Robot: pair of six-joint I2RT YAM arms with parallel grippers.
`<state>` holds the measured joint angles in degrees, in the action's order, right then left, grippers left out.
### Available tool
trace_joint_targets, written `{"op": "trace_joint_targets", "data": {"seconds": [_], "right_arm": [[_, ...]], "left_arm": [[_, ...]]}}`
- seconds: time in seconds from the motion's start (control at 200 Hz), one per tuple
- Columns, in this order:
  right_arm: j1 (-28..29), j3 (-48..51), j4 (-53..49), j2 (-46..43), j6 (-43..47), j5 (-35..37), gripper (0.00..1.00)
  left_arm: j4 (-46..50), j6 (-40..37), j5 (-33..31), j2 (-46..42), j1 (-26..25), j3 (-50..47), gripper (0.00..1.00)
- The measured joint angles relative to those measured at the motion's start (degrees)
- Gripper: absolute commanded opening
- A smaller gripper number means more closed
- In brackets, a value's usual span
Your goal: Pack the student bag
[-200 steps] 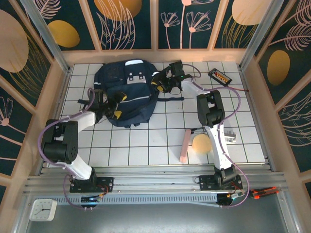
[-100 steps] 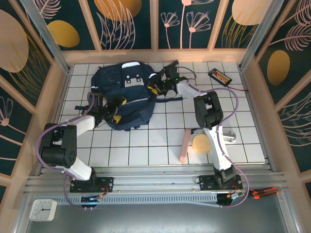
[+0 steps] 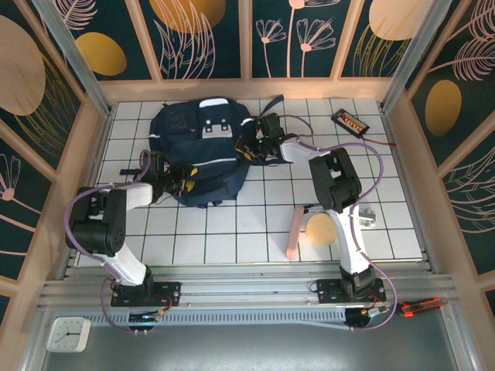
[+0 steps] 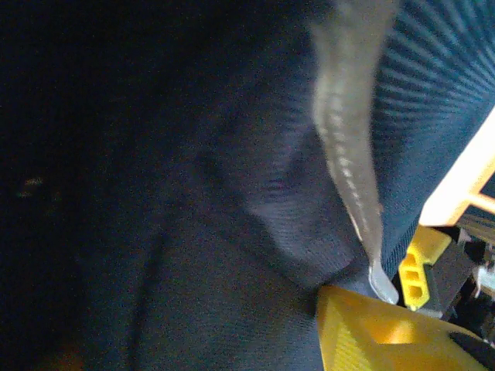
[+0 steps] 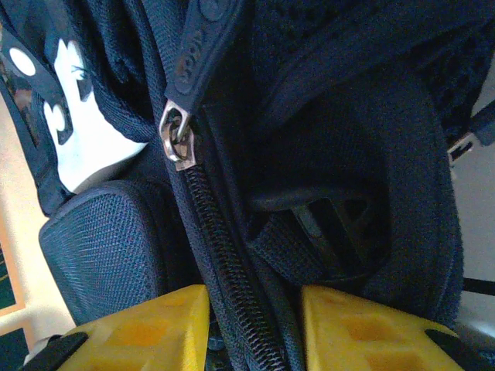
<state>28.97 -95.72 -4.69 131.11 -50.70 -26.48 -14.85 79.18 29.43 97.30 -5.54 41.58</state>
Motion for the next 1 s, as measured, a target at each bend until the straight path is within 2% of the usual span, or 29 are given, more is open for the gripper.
{"op": "trace_joint_targets", "data": {"seconds": [0.125,0.145,0.16,0.315,0.485,0.711,0.811,1.001], "right_arm": [[0.0,1.44,0.35,-1.03,0.57,1.18,0.37],[0.0,1.7,0.33,-1.16,0.68,1.22,0.36],[0.0,1.86,0.33,-1.31,0.83,1.25,0.36],[0.02,4.72,0.68,-3.32,1.92,1.07,0.41],[0.85,10.36,0.74,-8.22,5.42,-0.37,0.55],[-0.68,10.1,-3.78,-11.67,13.51,-3.58,0.57],[-1.81,10.25,-3.58,-13.18,22.77,-3.61,0.55],[-2.1,19.43,2.82,-21.88,52.39,-7.37,0.44]], "left_arm": [[-3.3,1.05,0.22,1.66,0.46,-0.63,0.16],[-4.0,1.14,0.33,1.86,0.57,-0.79,0.09],[-4.42,1.22,0.44,1.99,0.68,-0.83,0.0],[-5.64,-1.16,0.68,2.14,1.6,-0.94,0.0],[4.02,-7.93,-1.05,-3.02,2.19,1.03,0.0],[11.76,-11.69,-1.25,-9.46,2.23,3.85,0.0],[13.68,-12.04,-0.68,-10.16,2.29,5.73,0.0],[17.05,-12.79,1.97,-9.77,3.43,11.8,0.0]]}}
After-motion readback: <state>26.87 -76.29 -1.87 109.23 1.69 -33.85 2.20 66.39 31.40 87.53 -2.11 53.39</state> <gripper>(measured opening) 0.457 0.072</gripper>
